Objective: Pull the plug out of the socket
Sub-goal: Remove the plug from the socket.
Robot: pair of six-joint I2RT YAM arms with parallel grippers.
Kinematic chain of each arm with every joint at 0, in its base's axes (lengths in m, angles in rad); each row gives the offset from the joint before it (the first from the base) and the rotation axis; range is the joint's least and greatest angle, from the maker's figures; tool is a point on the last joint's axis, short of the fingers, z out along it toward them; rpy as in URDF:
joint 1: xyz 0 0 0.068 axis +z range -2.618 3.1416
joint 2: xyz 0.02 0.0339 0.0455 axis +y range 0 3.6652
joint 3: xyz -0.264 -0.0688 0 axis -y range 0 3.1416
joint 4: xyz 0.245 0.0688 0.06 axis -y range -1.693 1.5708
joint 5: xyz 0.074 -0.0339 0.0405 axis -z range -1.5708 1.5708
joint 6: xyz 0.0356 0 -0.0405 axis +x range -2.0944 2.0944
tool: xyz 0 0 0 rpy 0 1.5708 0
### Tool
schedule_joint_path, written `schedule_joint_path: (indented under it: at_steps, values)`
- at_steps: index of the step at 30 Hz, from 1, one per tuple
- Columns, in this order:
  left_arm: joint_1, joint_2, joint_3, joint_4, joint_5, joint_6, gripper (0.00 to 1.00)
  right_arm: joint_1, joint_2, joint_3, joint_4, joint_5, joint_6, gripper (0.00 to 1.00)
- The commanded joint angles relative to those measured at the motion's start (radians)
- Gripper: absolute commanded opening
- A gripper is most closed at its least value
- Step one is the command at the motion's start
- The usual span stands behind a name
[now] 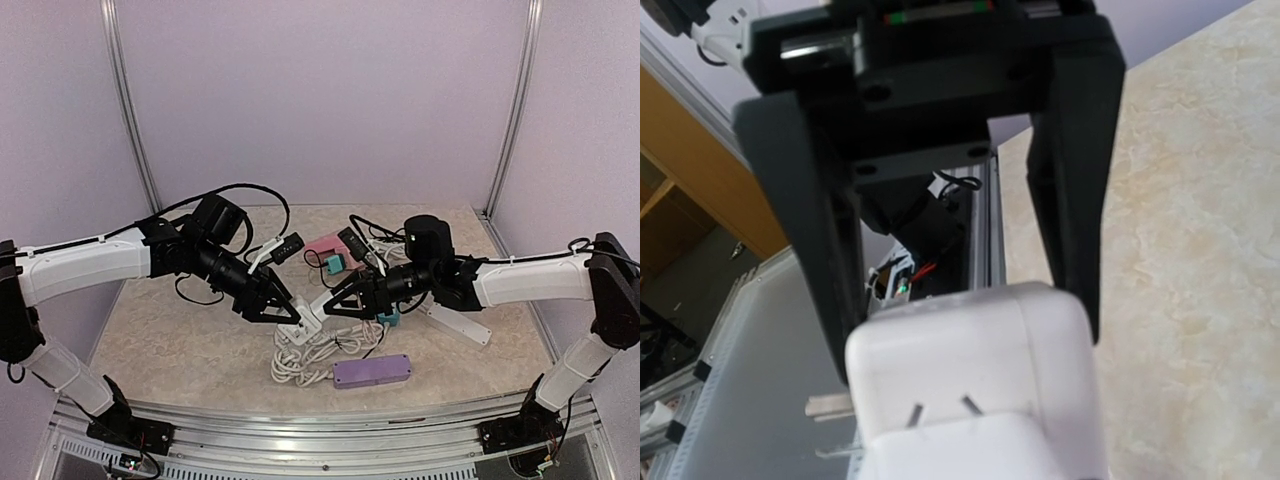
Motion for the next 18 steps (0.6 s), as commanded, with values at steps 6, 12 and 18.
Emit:
schedule_joint_path:
  at_steps: [6,12,18]
  values:
    - [0.032,-0.006,0.024,0.079,0.082,-0.007,0.13,0.019,-0.068,0.081,-0.220,0.134,-0.152,0.00]
    - [0.062,0.005,0.030,0.072,0.096,-0.012,0.12,0.050,-0.070,0.123,-0.335,0.212,-0.221,0.00]
    - [0.066,0.014,0.033,0.063,0.090,-0.009,0.12,0.055,-0.082,0.127,-0.335,0.229,-0.223,0.00]
